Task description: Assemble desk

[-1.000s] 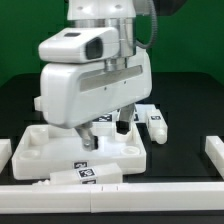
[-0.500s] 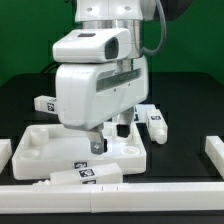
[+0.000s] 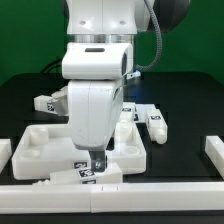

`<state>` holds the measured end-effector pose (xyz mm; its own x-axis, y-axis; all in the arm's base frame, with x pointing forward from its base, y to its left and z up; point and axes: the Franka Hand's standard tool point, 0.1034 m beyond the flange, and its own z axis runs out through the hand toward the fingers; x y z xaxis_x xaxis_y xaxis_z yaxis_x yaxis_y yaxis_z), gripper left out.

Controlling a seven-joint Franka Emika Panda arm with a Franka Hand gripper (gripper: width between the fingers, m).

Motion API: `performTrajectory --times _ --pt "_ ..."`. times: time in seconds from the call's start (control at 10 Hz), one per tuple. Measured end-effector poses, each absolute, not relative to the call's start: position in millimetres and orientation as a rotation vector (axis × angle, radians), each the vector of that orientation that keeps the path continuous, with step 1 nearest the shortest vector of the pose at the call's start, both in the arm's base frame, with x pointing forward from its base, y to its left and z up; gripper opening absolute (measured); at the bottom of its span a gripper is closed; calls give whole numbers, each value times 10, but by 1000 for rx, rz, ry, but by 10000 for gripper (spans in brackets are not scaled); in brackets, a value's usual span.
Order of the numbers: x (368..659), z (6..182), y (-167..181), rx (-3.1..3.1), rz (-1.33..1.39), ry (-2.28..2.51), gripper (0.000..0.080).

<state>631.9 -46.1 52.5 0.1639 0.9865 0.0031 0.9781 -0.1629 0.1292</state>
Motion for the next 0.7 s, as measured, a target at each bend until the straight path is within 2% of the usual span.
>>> performTrajectory --times 0.7 --pt "6342 442 -390 2156 105 2137 648"
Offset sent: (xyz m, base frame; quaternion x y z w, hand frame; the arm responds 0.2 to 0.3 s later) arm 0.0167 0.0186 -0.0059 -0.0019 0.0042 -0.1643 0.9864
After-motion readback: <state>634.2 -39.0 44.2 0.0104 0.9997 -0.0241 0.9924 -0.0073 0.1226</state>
